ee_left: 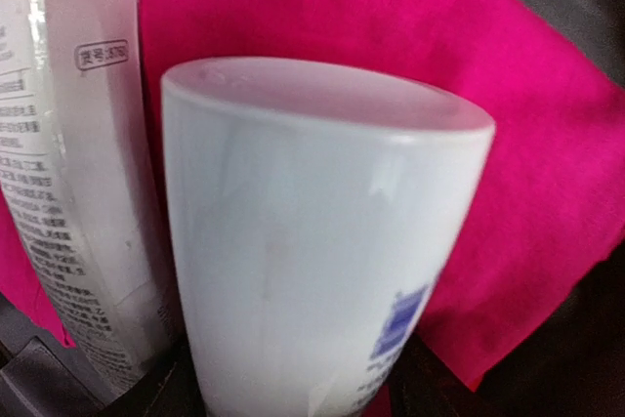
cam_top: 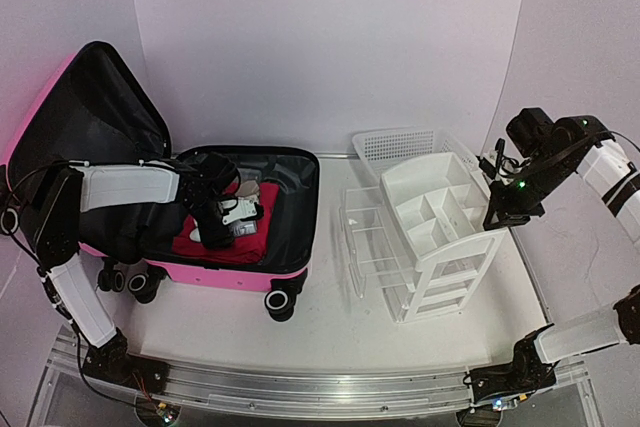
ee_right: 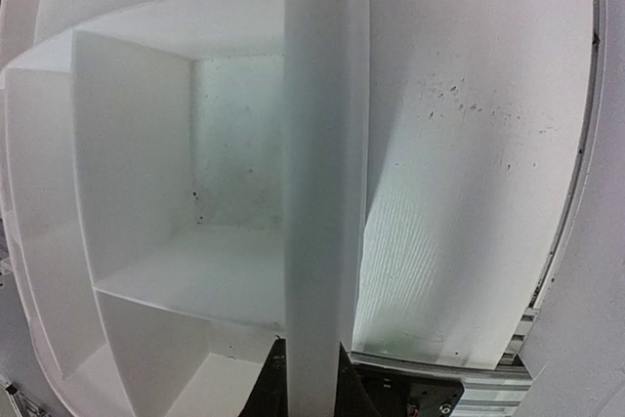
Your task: Open, take out, and arrange the luggage
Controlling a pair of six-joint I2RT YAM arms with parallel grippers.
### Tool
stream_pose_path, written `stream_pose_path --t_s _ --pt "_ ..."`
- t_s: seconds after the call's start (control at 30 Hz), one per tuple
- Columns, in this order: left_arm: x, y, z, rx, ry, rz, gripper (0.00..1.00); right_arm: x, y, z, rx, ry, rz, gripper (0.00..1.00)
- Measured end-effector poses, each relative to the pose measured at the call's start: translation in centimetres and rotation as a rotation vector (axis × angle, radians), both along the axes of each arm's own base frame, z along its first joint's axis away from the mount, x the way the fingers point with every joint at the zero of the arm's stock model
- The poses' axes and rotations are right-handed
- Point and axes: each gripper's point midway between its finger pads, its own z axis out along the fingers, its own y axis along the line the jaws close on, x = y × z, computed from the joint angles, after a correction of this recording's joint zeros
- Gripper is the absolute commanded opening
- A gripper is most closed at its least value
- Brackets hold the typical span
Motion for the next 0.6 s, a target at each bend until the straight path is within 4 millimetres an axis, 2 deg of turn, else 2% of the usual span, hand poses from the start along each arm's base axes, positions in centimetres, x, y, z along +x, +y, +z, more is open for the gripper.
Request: stream_pose_path --t_s 0.1,0.23,0.4,0.5,0.6 --pt "0.1 0.2 -0.3 0.015 -0.002 0.005 0.62 0.0 0.0 0.0 0.001 0.001 0.000 0.00" --pt "0.3 0.3 -0.3 0.024 -0.007 0.009 0.49 0.0 0.0 0.0 0.002 0.001 -0.001 0.00" --pt "0.5 0.4 -0.1 0.029 -0.020 0.013 0.44 0.0 0.0 0.0 0.003 0.001 -0.001 0.00" --pt "0.5 0.4 0.5 0.018 -0.031 0.014 0.41 0.0 0.0 0.0 0.003 0.001 -0.001 0.00" --pt "0.2 0.3 2.1 -0.013 -0.054 0.010 0.38 0.0 0.0 0.0 0.002 0.001 -0.002 0.00"
